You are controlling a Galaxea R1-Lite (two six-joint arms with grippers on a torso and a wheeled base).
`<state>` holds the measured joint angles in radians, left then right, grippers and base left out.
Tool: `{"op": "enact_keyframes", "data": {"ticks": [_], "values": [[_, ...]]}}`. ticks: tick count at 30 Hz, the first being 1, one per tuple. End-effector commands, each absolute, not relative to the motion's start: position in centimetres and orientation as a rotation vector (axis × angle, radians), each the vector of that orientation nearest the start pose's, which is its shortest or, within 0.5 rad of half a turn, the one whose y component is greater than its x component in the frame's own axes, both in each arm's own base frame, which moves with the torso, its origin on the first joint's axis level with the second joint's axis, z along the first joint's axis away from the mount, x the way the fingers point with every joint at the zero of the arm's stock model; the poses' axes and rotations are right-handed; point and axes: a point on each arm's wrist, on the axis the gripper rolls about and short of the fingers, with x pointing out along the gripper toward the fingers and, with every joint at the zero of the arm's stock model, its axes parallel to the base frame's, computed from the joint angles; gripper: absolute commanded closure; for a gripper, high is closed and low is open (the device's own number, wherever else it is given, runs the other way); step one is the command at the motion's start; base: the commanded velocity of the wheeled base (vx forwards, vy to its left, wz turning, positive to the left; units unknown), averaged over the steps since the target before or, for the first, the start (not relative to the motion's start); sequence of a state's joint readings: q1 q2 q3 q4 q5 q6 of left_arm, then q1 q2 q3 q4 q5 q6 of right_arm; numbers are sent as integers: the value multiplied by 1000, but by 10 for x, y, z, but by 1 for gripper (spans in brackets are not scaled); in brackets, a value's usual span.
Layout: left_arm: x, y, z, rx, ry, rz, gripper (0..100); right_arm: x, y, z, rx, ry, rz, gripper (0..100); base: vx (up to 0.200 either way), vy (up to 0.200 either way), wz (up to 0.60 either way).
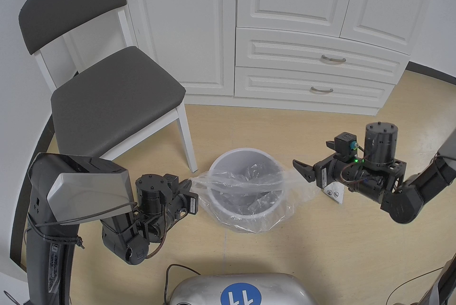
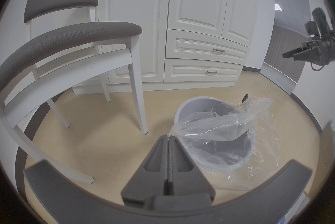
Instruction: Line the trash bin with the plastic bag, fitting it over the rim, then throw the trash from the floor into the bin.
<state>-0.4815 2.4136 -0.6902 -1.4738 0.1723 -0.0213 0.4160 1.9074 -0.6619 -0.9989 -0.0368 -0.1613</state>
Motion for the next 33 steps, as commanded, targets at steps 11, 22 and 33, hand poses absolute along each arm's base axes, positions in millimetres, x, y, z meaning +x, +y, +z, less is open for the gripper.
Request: {"op": "enact_keyframes", "data": {"ticks": [11, 22, 33], "values": [[330, -166, -6, 54, 236, -306, 0, 319, 172, 154, -586, 265, 638, 0, 0, 0, 0], [330, -158, -8, 65, 253, -291, 0, 313, 177, 106, -717, 367, 758, 0, 0, 0, 0], [330, -157, -10, 71, 264, -290, 0, 328, 186, 70, -783, 422, 795, 0, 0, 0, 0]]}}
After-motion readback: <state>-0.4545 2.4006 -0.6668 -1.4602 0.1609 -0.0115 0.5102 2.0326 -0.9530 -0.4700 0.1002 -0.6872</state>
